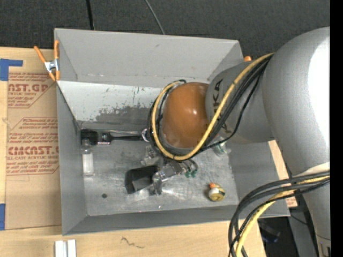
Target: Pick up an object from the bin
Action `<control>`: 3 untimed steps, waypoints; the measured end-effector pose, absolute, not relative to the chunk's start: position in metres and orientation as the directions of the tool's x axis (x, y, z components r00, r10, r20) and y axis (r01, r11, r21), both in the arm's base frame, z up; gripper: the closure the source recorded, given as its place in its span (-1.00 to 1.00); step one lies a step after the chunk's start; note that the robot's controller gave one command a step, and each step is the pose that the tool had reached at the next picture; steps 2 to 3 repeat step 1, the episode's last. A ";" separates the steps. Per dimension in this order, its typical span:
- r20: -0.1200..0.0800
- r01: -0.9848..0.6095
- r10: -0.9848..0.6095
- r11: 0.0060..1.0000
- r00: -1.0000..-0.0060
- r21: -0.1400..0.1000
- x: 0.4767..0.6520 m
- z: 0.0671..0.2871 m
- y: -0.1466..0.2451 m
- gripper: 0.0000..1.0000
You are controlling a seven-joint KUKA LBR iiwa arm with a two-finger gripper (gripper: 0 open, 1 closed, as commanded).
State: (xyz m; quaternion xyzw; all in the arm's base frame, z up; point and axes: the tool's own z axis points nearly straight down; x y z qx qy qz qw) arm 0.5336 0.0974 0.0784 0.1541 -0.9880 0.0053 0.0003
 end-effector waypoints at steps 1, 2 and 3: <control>-0.002 -0.329 -0.329 0.944 -0.944 0.000 0.535 0.229 0.087 1.00; -0.002 -0.329 -0.329 0.944 -0.944 0.000 0.535 0.229 0.087 1.00; -0.002 -0.329 -0.329 0.944 -0.944 0.000 0.535 0.229 0.087 1.00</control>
Offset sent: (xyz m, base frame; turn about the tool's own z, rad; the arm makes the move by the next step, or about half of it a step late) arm 0.0000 0.0000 0.0000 0.0000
